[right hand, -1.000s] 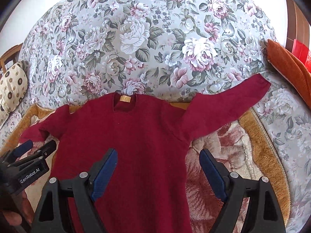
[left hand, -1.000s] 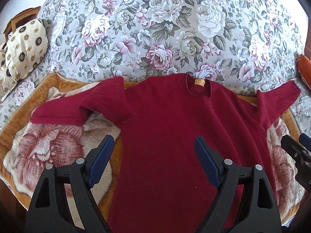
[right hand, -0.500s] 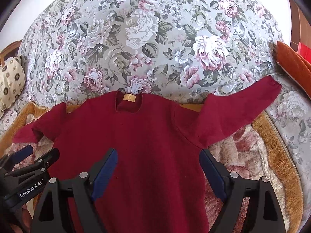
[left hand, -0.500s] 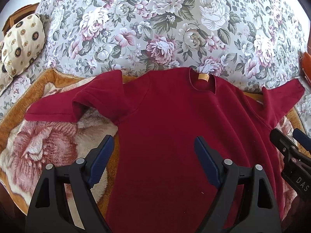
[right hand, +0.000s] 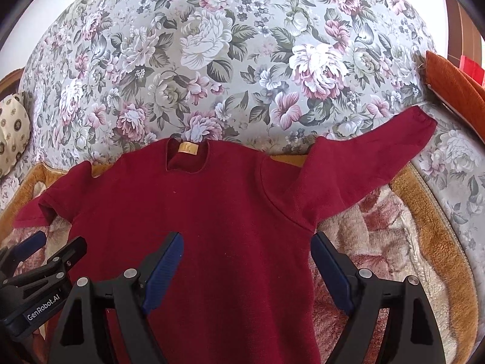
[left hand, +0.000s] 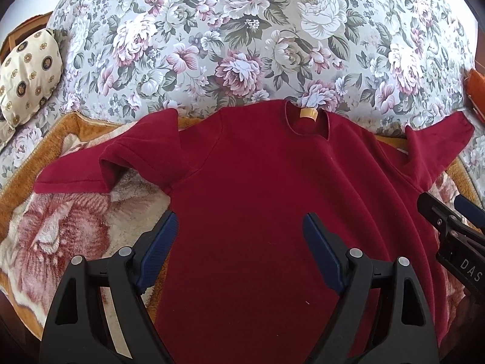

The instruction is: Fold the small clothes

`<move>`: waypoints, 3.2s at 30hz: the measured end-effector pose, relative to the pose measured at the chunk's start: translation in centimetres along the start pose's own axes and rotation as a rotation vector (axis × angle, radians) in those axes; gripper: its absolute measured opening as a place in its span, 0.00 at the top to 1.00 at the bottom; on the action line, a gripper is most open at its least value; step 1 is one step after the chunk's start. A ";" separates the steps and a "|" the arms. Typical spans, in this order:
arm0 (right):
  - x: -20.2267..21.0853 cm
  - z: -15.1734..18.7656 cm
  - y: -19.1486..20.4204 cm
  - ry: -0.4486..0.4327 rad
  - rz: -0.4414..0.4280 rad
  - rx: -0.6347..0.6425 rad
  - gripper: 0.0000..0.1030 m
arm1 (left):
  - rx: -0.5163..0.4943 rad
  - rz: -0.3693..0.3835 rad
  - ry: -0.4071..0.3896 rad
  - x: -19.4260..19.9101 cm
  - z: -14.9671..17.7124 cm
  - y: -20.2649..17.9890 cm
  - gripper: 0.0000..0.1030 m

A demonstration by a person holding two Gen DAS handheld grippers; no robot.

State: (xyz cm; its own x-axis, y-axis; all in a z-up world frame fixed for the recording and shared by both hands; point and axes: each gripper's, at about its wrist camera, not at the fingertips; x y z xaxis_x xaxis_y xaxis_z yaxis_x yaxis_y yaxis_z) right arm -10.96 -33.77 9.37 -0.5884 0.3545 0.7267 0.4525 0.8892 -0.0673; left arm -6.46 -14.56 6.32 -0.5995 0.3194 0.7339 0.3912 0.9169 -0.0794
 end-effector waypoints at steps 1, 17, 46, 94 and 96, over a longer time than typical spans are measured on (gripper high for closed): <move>-0.1 0.0 -0.1 0.004 -0.001 -0.003 0.18 | 0.001 -0.001 0.002 -0.1 0.0 0.0 0.18; -0.5 0.2 0.4 0.024 -0.007 0.012 0.18 | 0.023 -0.006 0.001 -0.4 0.2 0.4 0.18; -0.2 -1.0 7.4 0.043 -0.146 0.159 0.18 | 0.531 -0.021 0.032 1.5 -0.6 19.9 0.18; -4.5 -2.3 -6.3 0.060 0.053 -0.260 0.18 | 0.232 0.562 0.159 -8.0 -10.1 -6.0 0.95; -4.7 -2.2 -7.9 0.059 0.092 -0.297 0.18 | 0.186 0.534 0.199 -9.4 -8.6 -8.1 0.94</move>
State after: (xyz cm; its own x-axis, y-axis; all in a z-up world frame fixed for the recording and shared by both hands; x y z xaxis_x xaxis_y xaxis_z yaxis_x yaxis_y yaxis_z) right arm -10.26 -43.15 8.00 -0.5002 0.4041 0.7658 0.6829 0.7279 0.0620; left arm 2.05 -27.03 5.85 -0.2043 0.7130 0.6707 0.4627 0.6741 -0.5758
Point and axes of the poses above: each gripper's, at about its wrist camera, not at the fingertips, and x roughly against the way its jaws point, y to its left, z to its underside, and after that the axes turned 7 degrees about z, right-handed
